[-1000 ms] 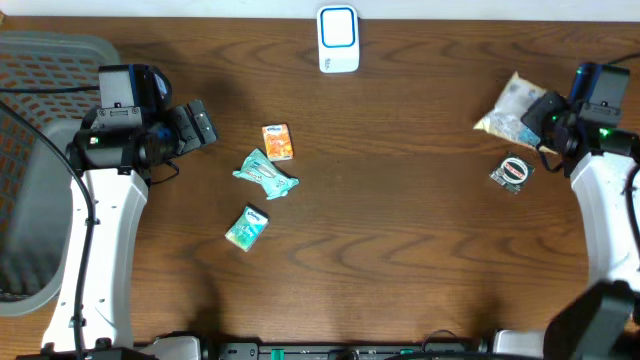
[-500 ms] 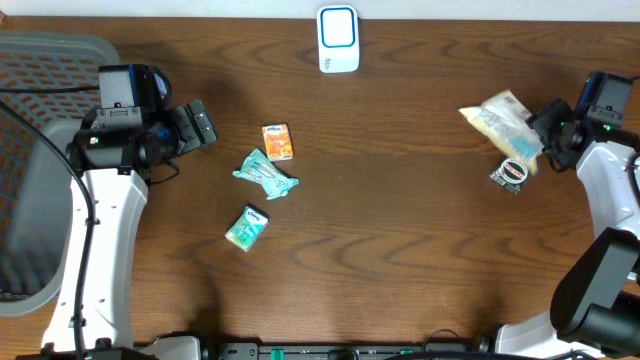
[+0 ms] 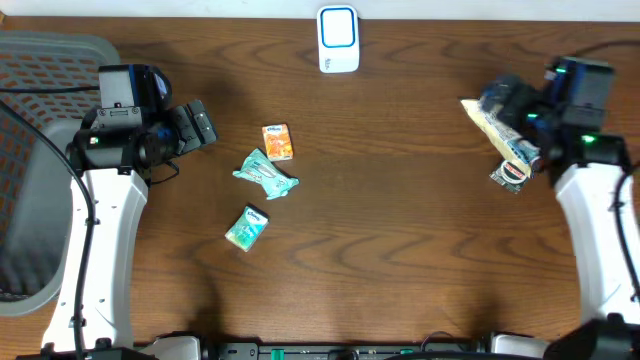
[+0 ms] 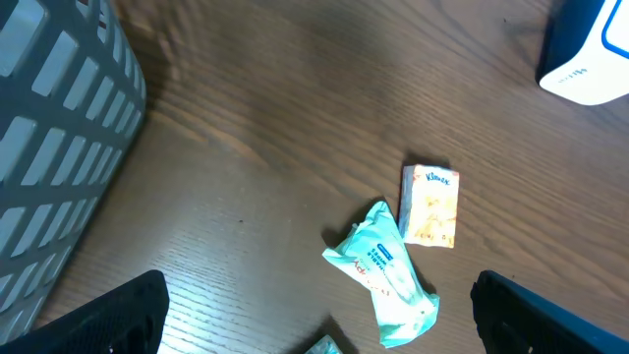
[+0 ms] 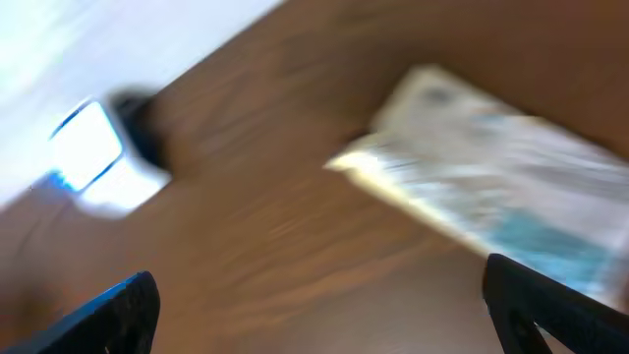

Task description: Scan the item barcode

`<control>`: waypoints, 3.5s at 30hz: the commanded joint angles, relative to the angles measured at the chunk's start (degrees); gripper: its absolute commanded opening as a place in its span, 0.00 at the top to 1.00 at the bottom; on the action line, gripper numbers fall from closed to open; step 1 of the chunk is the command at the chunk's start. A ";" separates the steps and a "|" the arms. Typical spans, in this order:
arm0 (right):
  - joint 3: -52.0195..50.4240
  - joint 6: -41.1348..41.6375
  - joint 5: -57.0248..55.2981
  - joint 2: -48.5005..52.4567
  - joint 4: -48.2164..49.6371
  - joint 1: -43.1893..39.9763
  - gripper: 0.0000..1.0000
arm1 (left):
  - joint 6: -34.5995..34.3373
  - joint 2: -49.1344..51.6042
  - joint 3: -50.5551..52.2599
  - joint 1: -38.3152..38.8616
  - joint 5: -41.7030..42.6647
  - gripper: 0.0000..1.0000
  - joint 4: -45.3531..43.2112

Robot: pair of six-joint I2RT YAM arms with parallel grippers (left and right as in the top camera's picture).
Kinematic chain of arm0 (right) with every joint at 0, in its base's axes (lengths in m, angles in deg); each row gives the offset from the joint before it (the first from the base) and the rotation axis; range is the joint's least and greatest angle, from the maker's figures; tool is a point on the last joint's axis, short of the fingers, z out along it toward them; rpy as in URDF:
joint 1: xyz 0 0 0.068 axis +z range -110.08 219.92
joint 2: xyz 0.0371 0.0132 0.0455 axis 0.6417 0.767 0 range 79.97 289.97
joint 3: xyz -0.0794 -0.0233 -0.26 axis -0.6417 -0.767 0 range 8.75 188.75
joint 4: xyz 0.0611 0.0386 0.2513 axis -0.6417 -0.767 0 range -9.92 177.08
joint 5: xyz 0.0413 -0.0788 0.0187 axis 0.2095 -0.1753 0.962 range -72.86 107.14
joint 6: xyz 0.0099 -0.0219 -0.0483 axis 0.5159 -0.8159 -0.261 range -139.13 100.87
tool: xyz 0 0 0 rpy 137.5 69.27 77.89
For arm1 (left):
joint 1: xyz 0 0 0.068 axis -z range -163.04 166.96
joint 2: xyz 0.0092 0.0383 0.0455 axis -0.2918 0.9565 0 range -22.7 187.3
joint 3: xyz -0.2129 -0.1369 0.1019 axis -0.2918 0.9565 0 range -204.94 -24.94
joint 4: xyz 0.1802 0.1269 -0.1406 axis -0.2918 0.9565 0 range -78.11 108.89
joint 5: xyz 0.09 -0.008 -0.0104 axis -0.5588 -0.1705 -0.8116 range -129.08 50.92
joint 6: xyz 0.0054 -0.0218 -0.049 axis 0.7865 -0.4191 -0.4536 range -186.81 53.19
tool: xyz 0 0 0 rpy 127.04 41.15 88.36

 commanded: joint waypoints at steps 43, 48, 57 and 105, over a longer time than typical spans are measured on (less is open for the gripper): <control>41.48 -2.01 12.24 59.08 -3.74 38.36 0.86 | 0.98 0.11 -0.33 -0.17 -0.52 0.02 0.20; 41.75 -7.48 12.98 56.50 -8.31 37.22 0.99 | 0.98 0.11 -0.33 -0.17 -0.52 0.02 0.20; 41.77 -29.66 34.53 47.12 -24.50 27.67 0.99 | 0.98 0.11 -0.33 -0.17 -0.52 0.02 0.20; 27.82 -11.63 -49.62 47.39 -21.90 45.81 0.55 | 0.98 0.11 -0.33 -0.17 -0.52 0.02 0.20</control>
